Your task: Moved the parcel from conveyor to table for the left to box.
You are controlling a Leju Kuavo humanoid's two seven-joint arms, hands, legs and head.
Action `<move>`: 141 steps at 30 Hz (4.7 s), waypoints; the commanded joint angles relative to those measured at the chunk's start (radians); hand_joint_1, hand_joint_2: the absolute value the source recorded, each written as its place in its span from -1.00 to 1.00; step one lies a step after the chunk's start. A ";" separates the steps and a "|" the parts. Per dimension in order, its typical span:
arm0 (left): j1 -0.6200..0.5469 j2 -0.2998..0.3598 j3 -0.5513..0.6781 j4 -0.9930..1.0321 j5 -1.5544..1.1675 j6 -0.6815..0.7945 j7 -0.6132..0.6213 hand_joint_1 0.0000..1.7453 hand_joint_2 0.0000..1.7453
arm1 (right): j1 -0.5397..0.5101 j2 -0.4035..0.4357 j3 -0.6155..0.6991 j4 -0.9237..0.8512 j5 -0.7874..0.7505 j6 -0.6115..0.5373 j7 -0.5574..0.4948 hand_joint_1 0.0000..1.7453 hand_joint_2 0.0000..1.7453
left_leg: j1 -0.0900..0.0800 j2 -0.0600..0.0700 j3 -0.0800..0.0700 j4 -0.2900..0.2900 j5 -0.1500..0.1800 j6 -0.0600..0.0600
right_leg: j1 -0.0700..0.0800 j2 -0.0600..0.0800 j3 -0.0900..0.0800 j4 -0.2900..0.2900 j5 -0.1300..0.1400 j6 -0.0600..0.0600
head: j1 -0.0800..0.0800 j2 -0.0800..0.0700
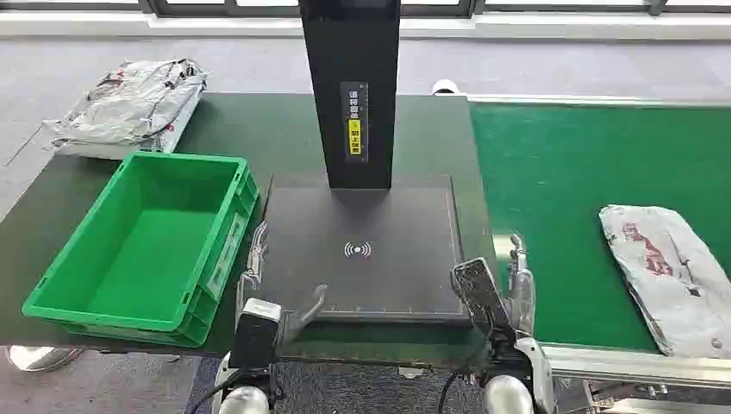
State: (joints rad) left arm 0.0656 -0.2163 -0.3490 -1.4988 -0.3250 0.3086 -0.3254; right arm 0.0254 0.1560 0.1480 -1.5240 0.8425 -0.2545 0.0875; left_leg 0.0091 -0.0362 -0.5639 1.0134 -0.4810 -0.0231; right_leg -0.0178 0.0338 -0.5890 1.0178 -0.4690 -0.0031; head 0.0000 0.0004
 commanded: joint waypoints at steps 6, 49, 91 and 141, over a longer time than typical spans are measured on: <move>-0.077 0.024 -0.005 0.089 0.027 -0.063 -0.017 -1.00 1.00 | -0.478 -0.328 -0.439 0.814 0.182 -0.044 -0.030 -1.00 1.00 | -0.001 0.000 0.001 0.002 0.002 0.003 | 0.000 -0.002 0.004 -0.003 0.004 0.004 | 0.000 0.000; -0.115 0.043 0.074 0.217 0.172 -0.138 -0.117 -1.00 1.00 | -0.740 -0.491 -0.411 1.283 0.419 0.406 0.228 -1.00 1.00 | -0.003 0.003 -0.004 0.005 0.002 0.005 | -0.003 -0.001 0.000 -0.002 0.005 0.005 | 0.000 0.000; -0.119 0.034 0.093 0.210 0.226 -0.158 -0.111 -1.00 1.00 | -0.673 -0.433 -0.320 1.310 0.553 0.653 0.170 -0.88 1.00 | -0.001 0.002 -0.001 0.004 0.003 0.005 | 0.000 -0.002 0.003 -0.003 0.006 0.005 | 0.000 0.000; 0.061 0.018 0.140 0.020 0.173 -0.081 -0.127 -1.00 1.00 | -0.606 -0.168 0.001 0.596 -0.424 0.389 -0.321 1.00 1.00 | 0.000 0.001 -0.007 0.007 0.004 0.005 | 0.000 0.001 -0.002 0.001 0.006 0.006 | 0.000 0.000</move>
State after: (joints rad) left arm 0.1101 -0.2075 -0.2102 -1.4630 -0.1457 0.2411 -0.4501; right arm -0.6453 -0.0564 -0.2729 -0.7471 0.3474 0.1916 -0.2854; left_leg 0.0093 -0.0426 -0.5712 1.0204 -0.4760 -0.0181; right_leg -0.0178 0.0307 -0.5894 1.0187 -0.4638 0.0039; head 0.0000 0.0004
